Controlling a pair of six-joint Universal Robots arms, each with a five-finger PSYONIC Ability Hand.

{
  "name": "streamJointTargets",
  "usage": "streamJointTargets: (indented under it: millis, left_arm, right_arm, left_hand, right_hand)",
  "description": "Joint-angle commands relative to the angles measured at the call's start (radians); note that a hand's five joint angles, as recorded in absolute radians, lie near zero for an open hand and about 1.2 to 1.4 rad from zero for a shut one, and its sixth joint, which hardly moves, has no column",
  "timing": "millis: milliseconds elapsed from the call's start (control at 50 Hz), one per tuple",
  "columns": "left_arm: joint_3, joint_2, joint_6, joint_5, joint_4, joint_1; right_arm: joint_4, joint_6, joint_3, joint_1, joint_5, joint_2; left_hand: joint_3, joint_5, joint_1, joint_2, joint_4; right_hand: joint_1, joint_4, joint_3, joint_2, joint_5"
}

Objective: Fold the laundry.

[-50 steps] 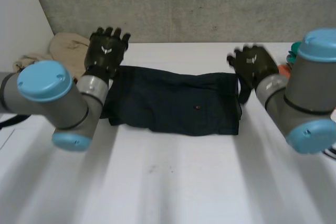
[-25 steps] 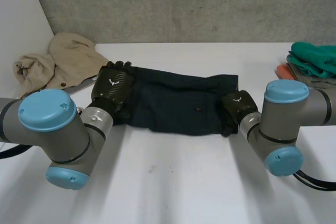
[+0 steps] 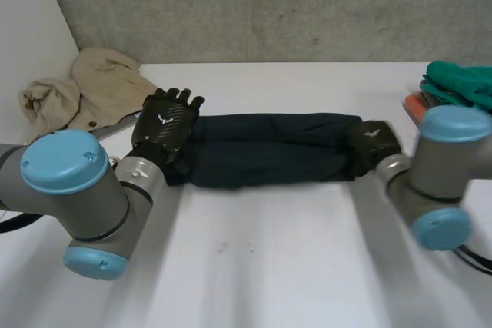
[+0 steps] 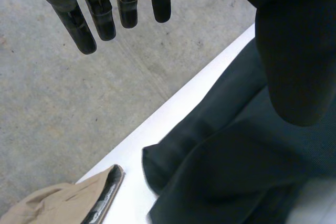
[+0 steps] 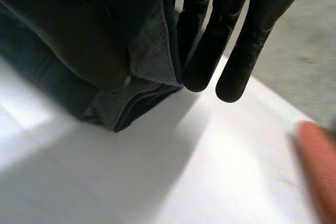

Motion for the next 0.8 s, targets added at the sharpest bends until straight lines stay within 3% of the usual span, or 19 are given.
streamJointTargets:
  millis: [20, 140, 340, 380, 480, 580, 680, 720, 760, 780, 800]
  left_arm:
    - [-0.007, 0.046, 0.0, 0.0, -0.011, 0.0]
    - [-0.026, 0.079, -0.018, 0.0, -0.018, -0.002]
    - [-0.041, 0.114, -0.06, 0.0, -0.034, -0.003]
    - [-0.047, 0.119, -0.06, 0.001, -0.035, -0.002]
    - [-0.068, 0.137, -0.06, 0.0, -0.037, 0.007]
    - [-0.085, 0.154, -0.061, -0.002, -0.037, 0.011]
    - [-0.092, 0.168, -0.061, -0.021, -0.038, 0.023]
    - [-0.096, 0.177, -0.061, -0.035, -0.043, 0.026]
    - [-0.101, 0.186, -0.063, -0.041, -0.049, 0.027]
    - [-0.105, 0.191, -0.063, -0.043, -0.052, 0.029]
    - [-0.111, 0.197, -0.063, -0.044, -0.055, 0.032]
  right_arm:
    - [0.011, -0.198, 0.172, -0.223, -0.12, -0.248]
    - [0.017, -0.408, 0.189, -0.267, -0.154, -0.279]
    - [-0.003, -0.447, 0.057, -0.038, -0.189, -0.271]
    - [-0.023, -0.45, 0.041, 0.009, -0.224, -0.259]
    - [-0.118, -0.506, 0.024, 0.186, -0.435, -0.161]
    - [-0.138, -0.542, -0.005, 0.284, -0.532, -0.062]
    - [-0.129, -0.539, -0.105, 0.364, -0.48, 0.065]
    - [-0.135, -0.527, -0.139, 0.384, -0.378, 0.071]
    - [-0.138, -0.495, -0.148, 0.393, -0.263, 0.053]
    - [-0.141, -0.415, -0.148, 0.389, -0.129, 0.016]
    - [-0.143, -0.361, -0.147, 0.378, -0.064, -0.005]
  left_hand:
    - [0.004, 0.0, 0.028, 0.013, 0.014]
    - [0.001, -0.003, 0.025, 0.01, 0.011]
    - [0.004, 0.0, 0.028, 0.013, 0.014]
    - [0.004, 0.0, 0.028, 0.013, 0.014]
    - [0.001, -0.003, 0.025, 0.01, 0.011]
    - [0.004, 0.0, 0.028, 0.013, 0.014]
    - [0.004, 0.0, 0.028, 0.013, 0.014]
    - [0.001, -0.003, 0.025, 0.01, 0.011]
    - [-0.002, -0.006, 0.022, 0.007, 0.008]
    - [-0.002, -0.006, 0.022, 0.007, 0.008]
    - [-0.005, -0.009, 0.019, 0.004, 0.005]
  right_hand:
    - [0.454, 0.204, 0.234, 0.227, 0.253]
    - [0.454, 0.204, 0.234, 0.227, 0.253]
    - [0.454, 0.204, 0.234, 0.227, 0.253]
    - [0.454, 0.204, 0.234, 0.227, 0.253]
    - [0.454, 0.204, 0.234, 0.227, 0.253]
    - [0.454, 0.204, 0.234, 0.227, 0.253]
    - [0.454, 0.204, 0.234, 0.227, 0.253]
    - [0.408, 0.158, 0.189, 0.181, 0.208]
    - [-0.132, -0.383, -0.352, -0.359, -0.333]
    - [-0.435, -0.685, -0.654, -0.662, -0.635]
    - [-0.472, -0.723, -0.692, -0.699, -0.673]
